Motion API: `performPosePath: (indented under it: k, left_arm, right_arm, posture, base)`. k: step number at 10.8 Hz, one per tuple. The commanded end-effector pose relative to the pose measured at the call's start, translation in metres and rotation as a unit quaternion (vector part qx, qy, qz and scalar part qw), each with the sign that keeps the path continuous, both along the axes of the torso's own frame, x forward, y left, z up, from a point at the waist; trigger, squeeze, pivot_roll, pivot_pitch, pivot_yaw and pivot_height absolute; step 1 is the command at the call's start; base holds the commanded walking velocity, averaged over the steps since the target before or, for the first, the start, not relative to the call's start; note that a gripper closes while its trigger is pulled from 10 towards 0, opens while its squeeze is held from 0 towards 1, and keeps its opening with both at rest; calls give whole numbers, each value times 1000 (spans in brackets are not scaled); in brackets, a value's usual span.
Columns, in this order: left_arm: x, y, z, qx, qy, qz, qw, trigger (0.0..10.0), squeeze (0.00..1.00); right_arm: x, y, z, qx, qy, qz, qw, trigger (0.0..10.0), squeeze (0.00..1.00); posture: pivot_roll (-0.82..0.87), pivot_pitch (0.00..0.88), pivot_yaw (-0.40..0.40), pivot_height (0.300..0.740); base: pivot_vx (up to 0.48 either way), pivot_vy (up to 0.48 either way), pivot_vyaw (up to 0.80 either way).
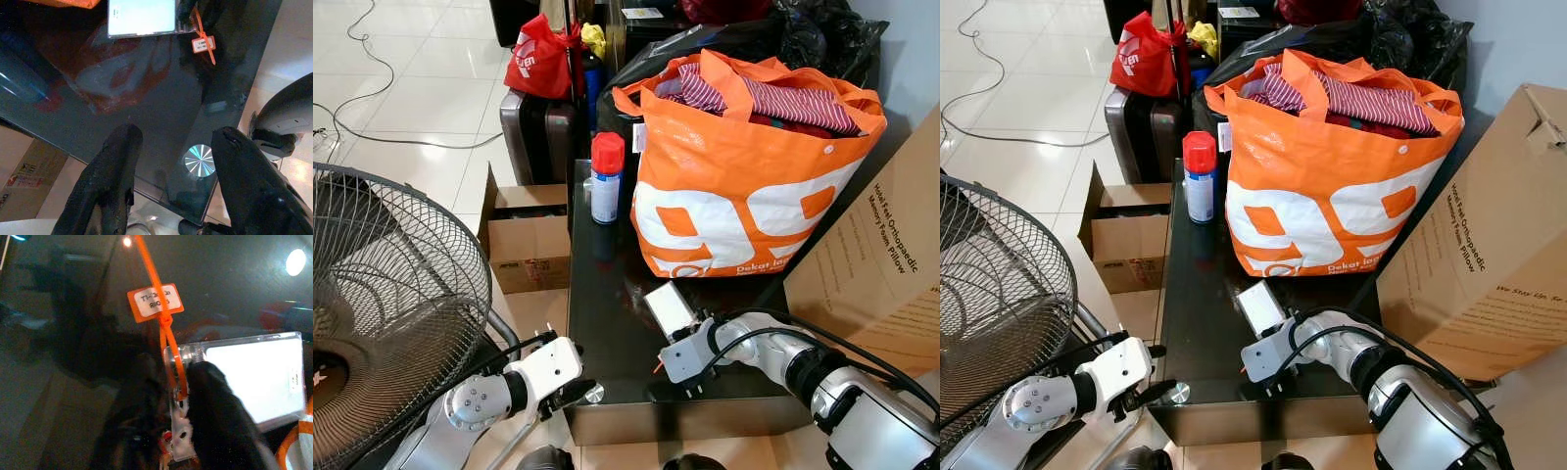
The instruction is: Hang keys on a hook
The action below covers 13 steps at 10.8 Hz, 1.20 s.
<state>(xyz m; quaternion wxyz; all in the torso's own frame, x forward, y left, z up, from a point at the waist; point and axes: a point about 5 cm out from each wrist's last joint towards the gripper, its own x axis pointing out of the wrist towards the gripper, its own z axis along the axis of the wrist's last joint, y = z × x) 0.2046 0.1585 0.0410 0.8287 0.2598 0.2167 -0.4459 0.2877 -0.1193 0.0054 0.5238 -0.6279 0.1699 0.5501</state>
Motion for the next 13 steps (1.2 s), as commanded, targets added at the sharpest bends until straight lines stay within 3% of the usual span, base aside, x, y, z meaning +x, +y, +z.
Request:
performPosePath:
  k: [1, 3, 6, 7, 8, 9, 10, 11, 12, 13]
  left_arm:
    - [-1, -3, -1, 7, 4, -12, 1000, 10000, 0]
    - [0, -4, -1, 8, 3, -13, 1000, 10000, 0]
    - [1, -4, -2, 10, 2, -13, 1000, 10000, 0]
    - [1, -3, -3, 11, 2, -13, 1000, 10000, 0]
    - [1, -2, -2, 12, -1, -13, 1000, 10000, 0]
    - [2, -1, -1, 13, -4, -13, 1000, 10000, 0]
    - [4, 1, 2, 16, -11, -12, 1000, 10000, 0]
    - [6, 2, 4, 11, -17, -7, 1000, 10000, 0]
    - [10, 0, 10, -16, -31, 14, 999, 10000, 0]
    - [14, -3, 17, -49, -44, 36, 997, 10000, 0]
  right_arm:
    - [0, -2, 0, -14, 4, 5, 1000, 784, 0]
    - [0, -2, 0, -11, 5, 5, 1000, 157, 0]
    - [0, 3, 2, 17, 2, 10, 1000, 0, 0]
    - [1, 6, 5, 41, 4, 2, 999, 0, 0]
    - [1, 12, 11, 105, 25, -25, 994, 0, 0]
    - [1, 17, 18, 169, 50, -49, 983, 0, 0]
    - [2, 21, 30, 252, 84, -81, 960, 0, 0]
    - [1, 20, 39, 290, 101, -92, 947, 431, 0]
    - [-3, 13, 51, 358, 134, -143, 913, 1020, 0]
    - [-7, 6, 58, 411, 154, -190, 878, 549, 0]
  posture:
    - [-32, 89, -50, 740]
    - [-31, 86, -49, 740]
    - [-30, 79, -49, 740]
    - [-28, 69, -49, 740]
    - [-21, 51, -49, 740]
    - [-15, 37, -48, 740]
    - [-7, 11, -46, 740]
    - [-5, 0, -45, 740]
    - [0, 0, -45, 740]
    - [0, 0, -41, 740]
  base:
    - [0, 0, 0]
    - [0, 0, 0]
    - [0, 0, 0]
    - [0, 0, 0]
    - [0, 0, 0]
    - [0, 0, 0]
    - [0, 0, 0]
    - [0, 0, 0]
    - [0, 0, 0]
    - [0, 0, 0]
